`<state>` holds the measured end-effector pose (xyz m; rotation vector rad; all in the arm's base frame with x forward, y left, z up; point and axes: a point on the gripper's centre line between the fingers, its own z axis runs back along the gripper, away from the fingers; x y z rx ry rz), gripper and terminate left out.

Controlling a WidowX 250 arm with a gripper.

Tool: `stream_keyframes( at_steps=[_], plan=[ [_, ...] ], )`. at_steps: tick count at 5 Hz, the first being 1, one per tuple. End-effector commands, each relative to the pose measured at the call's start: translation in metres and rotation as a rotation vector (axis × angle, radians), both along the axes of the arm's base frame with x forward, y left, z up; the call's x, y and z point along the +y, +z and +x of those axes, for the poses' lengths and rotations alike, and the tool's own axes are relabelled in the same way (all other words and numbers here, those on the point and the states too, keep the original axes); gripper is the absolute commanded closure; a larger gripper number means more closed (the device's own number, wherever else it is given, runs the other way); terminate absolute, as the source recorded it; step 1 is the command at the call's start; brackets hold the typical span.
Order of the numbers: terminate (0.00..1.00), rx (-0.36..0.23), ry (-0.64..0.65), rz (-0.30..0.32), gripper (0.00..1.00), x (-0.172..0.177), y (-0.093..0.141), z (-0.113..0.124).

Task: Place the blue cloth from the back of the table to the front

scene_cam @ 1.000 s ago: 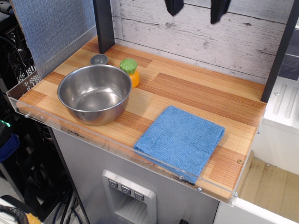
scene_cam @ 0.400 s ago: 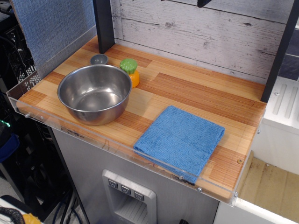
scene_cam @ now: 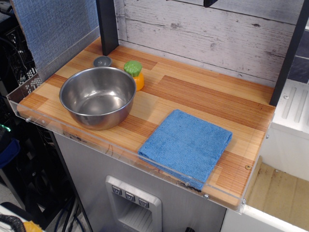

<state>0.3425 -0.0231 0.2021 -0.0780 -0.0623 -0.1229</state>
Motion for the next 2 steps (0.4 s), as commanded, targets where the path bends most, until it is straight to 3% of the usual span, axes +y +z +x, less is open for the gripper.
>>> stream_keyframes(
  at_steps=[1,2],
  plan=[
    [0.0,-0.05,0.001,0.0,0.0,0.0033,0.0196,-0.0048],
    [1.0,-0.05,0.001,0.0,0.0,0.0033,0.0196,-0.0048]
  ],
)
